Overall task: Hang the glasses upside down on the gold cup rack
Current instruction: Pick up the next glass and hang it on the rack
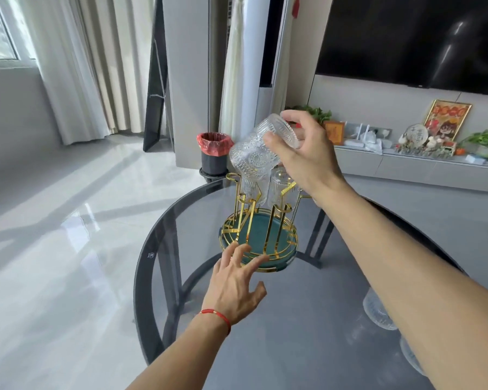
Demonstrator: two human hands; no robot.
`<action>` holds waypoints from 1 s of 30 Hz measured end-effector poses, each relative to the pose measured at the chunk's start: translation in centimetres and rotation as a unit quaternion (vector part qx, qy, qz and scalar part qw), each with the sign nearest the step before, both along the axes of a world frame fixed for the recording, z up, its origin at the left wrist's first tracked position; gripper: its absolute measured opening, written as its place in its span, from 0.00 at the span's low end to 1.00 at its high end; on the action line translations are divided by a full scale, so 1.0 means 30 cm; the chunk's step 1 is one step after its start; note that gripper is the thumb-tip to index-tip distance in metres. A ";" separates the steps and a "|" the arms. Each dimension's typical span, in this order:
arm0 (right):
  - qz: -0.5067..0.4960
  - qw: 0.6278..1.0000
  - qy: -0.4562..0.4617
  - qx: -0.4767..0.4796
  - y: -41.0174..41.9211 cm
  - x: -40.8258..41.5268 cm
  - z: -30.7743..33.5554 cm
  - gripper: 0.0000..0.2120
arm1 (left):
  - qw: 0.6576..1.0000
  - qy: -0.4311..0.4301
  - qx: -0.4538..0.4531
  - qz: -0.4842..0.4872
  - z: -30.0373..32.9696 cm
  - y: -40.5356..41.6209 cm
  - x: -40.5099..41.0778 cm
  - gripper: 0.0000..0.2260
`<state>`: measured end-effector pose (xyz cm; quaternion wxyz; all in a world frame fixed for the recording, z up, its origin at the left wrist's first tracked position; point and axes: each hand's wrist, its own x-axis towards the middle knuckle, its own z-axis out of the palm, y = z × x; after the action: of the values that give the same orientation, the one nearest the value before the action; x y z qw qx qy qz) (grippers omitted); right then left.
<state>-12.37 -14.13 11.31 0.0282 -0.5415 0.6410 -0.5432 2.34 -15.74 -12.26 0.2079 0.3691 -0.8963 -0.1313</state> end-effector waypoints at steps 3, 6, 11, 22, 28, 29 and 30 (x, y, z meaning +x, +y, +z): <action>-0.010 0.998 0.041 0.049 -0.106 0.049 -0.009 0.28 | 1.000 0.012 -0.005 -0.003 0.004 -0.004 -0.003 0.26; -0.043 0.991 0.078 0.104 -0.176 0.081 -0.045 0.29 | 1.000 0.016 -0.002 -0.003 -0.002 -0.003 0.004 0.26; -0.071 0.977 0.140 0.144 -0.241 0.097 -0.092 0.29 | 1.000 0.021 -0.003 0.002 -0.003 -0.006 0.002 0.26; -0.107 0.897 0.327 0.277 -0.305 0.119 -0.171 0.16 | 1.000 0.026 -0.005 0.002 -0.006 -0.009 0.001 0.25; -0.113 0.860 0.380 0.320 -0.300 0.127 -0.169 0.11 | 1.000 0.014 -0.008 -0.001 0.001 -0.008 0.001 0.25; -0.112 0.858 0.383 0.323 -0.301 0.127 -0.166 0.11 | 1.000 0.012 -0.009 -0.002 0.002 -0.007 0.002 0.25; -0.110 0.854 0.388 0.329 -0.302 0.127 -0.165 0.11 | 1.000 0.012 -0.009 -0.002 0.004 -0.007 0.004 0.25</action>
<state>-8.56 -23.19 6.36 -0.1063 -0.5933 0.7966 -0.0466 2.45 -15.95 -12.13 0.2219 0.3638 -0.8955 -0.1283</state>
